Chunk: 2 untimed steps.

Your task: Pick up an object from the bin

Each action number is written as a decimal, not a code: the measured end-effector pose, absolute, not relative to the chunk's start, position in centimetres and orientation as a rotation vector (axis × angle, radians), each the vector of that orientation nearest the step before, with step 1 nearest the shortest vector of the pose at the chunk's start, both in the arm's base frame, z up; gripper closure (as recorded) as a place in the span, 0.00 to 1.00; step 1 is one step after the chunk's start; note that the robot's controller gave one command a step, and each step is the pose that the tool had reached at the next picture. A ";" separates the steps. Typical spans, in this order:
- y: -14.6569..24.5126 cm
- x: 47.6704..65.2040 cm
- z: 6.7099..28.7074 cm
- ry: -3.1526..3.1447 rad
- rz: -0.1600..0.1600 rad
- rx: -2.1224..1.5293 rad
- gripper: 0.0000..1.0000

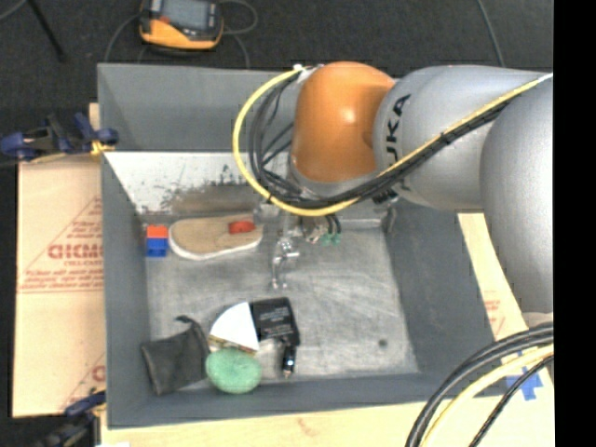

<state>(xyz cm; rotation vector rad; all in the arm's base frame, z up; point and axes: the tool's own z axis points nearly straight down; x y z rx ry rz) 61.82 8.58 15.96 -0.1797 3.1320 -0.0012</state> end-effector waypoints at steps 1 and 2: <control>9.1 62.8 8.0 3.081 0.009 -0.510 1.00; 8.9 62.4 7.6 3.102 0.005 -0.511 0.00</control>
Offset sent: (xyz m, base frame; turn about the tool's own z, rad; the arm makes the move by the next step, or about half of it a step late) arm 0.0000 0.0000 0.0000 0.0000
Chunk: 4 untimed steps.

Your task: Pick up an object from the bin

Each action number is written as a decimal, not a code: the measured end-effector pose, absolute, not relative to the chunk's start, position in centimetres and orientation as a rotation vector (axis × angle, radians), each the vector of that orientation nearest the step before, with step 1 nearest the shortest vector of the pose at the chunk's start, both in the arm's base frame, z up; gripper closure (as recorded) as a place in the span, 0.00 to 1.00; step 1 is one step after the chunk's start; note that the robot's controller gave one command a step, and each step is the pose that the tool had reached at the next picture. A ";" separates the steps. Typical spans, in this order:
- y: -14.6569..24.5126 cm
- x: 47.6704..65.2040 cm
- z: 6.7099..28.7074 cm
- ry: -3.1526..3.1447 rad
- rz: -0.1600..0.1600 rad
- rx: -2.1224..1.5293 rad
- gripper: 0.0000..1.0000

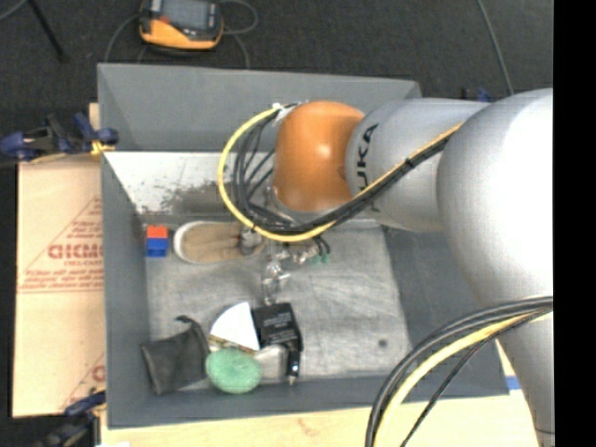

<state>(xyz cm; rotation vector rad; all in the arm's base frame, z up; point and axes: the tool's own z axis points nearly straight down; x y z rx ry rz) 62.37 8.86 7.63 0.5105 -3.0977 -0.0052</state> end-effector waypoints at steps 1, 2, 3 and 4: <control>9.0 62.6 7.7 -3.110 -0.007 0.509 1.00; 8.7 62.3 7.3 -3.102 -0.001 0.506 0.00; 8.7 62.5 7.4 -3.107 -0.002 0.503 1.00; 8.7 62.2 7.2 -3.094 -0.002 0.503 0.00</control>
Offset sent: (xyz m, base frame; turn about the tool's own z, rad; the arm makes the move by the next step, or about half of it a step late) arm 0.0000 0.0000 0.0000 0.0000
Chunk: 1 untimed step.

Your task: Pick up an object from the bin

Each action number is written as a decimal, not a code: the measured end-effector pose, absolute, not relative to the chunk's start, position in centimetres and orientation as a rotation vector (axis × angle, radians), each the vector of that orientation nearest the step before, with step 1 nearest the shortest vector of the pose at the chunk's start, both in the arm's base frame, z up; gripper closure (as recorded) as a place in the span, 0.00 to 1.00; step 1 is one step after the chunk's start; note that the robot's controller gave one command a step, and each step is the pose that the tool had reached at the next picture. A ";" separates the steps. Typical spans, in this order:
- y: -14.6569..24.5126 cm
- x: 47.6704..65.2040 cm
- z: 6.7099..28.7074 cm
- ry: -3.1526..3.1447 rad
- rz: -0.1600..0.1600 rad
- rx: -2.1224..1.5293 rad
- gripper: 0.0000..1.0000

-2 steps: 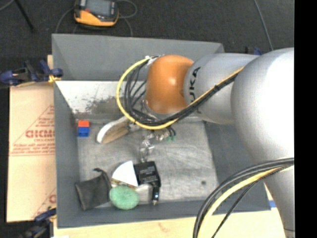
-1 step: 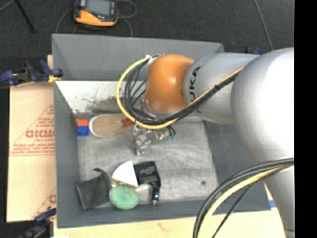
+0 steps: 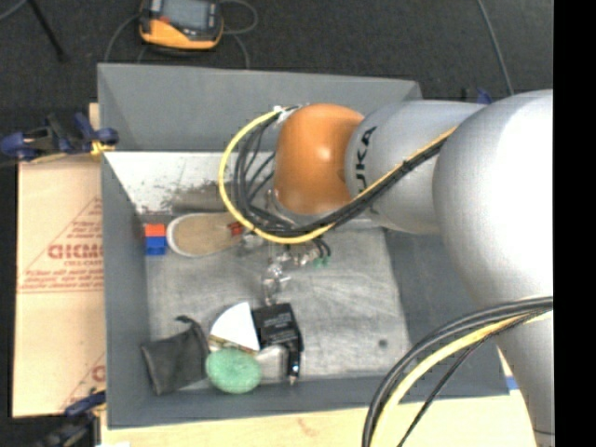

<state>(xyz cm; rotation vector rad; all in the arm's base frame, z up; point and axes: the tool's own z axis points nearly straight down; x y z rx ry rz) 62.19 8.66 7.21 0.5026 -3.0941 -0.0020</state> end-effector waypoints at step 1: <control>8.7 62.2 7.2 -3.094 -0.002 0.502 0.00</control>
Offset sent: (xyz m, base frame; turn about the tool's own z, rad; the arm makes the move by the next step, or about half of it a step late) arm -0.0828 -0.0164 0.0039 -0.2620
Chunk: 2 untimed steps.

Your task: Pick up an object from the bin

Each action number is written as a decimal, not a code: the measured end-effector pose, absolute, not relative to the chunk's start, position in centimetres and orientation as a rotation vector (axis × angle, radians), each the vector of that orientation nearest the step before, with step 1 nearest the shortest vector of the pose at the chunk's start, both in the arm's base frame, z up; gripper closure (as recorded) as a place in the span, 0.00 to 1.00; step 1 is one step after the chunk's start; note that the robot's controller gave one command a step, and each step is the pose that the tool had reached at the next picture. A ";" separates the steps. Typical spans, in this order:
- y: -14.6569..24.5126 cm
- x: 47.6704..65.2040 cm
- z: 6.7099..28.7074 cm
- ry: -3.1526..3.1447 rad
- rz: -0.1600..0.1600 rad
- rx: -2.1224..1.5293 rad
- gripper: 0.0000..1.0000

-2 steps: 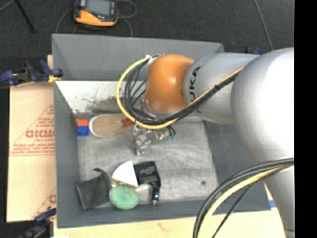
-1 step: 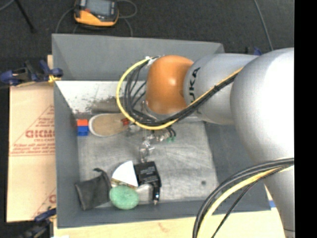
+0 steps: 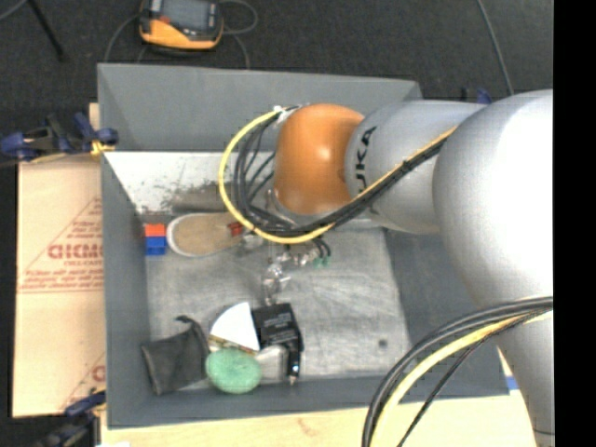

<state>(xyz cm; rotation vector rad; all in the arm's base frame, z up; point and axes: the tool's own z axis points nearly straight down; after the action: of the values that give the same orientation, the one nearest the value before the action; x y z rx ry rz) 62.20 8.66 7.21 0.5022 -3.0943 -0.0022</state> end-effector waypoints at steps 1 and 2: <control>8.2 59.8 7.6 -3.091 0.000 0.660 0.00; 10.9 54.6 7.8 -2.976 -0.002 1.019 1.00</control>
Offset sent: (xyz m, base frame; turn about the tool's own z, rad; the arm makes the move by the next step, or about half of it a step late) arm -0.0772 0.0222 0.0056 -0.3394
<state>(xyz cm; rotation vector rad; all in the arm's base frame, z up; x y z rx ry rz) 54.59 10.88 7.84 1.0191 -2.9756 -0.0016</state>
